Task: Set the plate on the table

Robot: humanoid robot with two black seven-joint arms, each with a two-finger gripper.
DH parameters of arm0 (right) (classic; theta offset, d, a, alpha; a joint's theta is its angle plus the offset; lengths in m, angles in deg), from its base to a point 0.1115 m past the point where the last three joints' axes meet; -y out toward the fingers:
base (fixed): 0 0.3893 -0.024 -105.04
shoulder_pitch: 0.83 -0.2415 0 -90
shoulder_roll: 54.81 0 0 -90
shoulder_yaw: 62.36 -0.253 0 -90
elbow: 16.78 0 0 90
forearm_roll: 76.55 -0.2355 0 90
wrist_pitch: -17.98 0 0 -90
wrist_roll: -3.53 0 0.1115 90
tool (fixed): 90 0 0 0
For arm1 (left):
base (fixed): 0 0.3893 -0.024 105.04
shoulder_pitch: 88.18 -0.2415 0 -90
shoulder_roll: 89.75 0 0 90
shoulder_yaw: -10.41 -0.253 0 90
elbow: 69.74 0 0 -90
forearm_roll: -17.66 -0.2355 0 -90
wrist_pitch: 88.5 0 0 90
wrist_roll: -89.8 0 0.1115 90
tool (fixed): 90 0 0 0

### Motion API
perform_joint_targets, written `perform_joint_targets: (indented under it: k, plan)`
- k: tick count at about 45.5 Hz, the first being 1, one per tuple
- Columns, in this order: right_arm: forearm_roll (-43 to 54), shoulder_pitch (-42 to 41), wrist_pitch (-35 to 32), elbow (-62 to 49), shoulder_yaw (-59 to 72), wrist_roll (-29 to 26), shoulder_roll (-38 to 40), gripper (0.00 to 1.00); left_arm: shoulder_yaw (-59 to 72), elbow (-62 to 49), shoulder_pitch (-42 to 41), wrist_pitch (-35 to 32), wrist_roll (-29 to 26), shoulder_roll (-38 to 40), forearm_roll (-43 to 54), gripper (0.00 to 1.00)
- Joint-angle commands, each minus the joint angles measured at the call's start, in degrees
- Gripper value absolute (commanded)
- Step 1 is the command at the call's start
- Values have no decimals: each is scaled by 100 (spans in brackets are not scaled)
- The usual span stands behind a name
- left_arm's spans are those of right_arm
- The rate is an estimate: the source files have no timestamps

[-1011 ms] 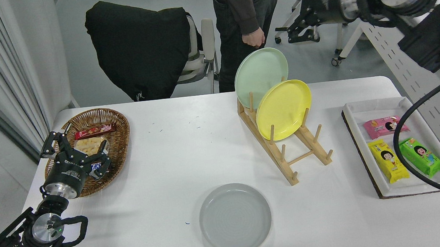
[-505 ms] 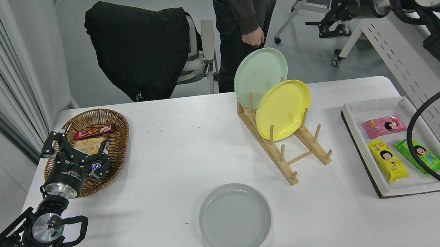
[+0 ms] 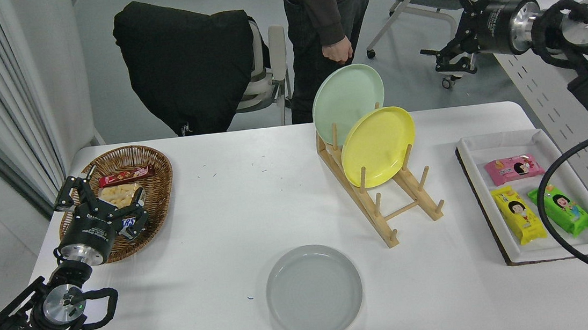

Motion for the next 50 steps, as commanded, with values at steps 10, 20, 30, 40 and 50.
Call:
perform_joint_targets:
  k: [10,20,30,40,50]
  plan:
    - [-5,1280,9,-781,-1202,1759,-270,99,-1,-2,0,-5,0,0,1,98]
    - [-66,1773,44,492,-296,1829,178,99,8,-2,0,-5,0,0,1,98]
    - [-66,2801,246,2383,-1235,1838,583,99,8,7,0,-5,0,0,1,98]
    - [-14,3477,229,2480,-1957,1838,460,99,8,7,0,-5,0,0,1,98]
    - [-14,4163,9,2612,-2080,2355,416,99,-1,-2,0,-5,0,0,1,98]
